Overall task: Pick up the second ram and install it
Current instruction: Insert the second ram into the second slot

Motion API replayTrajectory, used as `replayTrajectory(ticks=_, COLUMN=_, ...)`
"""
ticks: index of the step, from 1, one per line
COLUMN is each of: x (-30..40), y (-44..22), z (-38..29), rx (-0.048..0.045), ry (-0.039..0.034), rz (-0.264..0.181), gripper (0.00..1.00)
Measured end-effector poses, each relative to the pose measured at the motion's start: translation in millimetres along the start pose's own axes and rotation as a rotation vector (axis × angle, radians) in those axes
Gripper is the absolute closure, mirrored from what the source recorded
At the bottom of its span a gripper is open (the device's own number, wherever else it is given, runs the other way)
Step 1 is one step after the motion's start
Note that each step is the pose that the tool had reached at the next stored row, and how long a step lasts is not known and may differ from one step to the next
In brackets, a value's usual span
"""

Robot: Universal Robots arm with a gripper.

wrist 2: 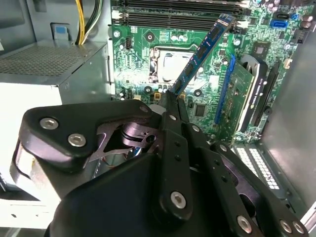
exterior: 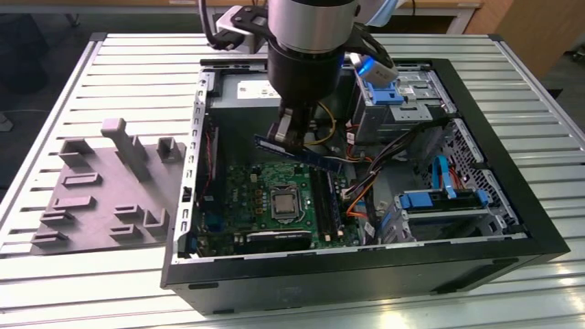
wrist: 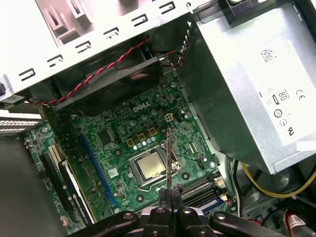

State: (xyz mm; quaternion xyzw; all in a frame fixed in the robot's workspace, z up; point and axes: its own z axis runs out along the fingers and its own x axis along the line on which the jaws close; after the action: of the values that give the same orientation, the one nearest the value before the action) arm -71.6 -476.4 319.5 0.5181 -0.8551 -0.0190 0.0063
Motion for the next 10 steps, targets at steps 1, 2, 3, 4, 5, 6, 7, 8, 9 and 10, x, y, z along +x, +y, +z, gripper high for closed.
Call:
replayTrajectory(ticks=1, x=0.0, y=0.0, z=0.0, rx=0.0001, ry=-0.0001, rz=0.006, gripper=0.88)
replayTrajectory(ticks=2, x=0.0, y=0.0, z=0.0, rx=0.0002, ry=-0.0003, rz=0.012, gripper=0.88)
replayTrajectory(ticks=3, x=0.0, y=-0.1, z=0.0, rx=0.0003, ry=-0.0004, rz=0.018, gripper=0.88)
replayTrajectory(ticks=4, x=0.0, y=-0.1, z=0.0, rx=0.0004, ry=-0.0005, rz=0.023, gripper=0.88)
replayTrajectory(ticks=5, x=-0.1, y=-0.1, z=0.0, rx=0.0005, ry=-0.0006, rz=0.029, gripper=0.88)
replayTrajectory(ticks=6, x=-0.1, y=-0.2, z=0.1, rx=0.0006, ry=-0.0008, rz=0.035, gripper=0.88)
replayTrajectory(ticks=7, x=-0.1, y=-0.2, z=0.1, rx=0.0007, ry=-0.0009, rz=0.041, gripper=0.88)
replayTrajectory(ticks=8, x=-0.2, y=-0.3, z=0.1, rx=0.0008, ry=-0.001, rz=0.046, gripper=0.88)
replayTrajectory(ticks=9, x=-0.2, y=-0.4, z=0.1, rx=0.0009, ry=-0.0012, rz=0.052, gripper=0.88)
replayTrajectory(ticks=10, x=-0.2, y=-0.5, z=0.1, rx=0.001, ry=-0.0015, rz=0.058, gripper=0.88)
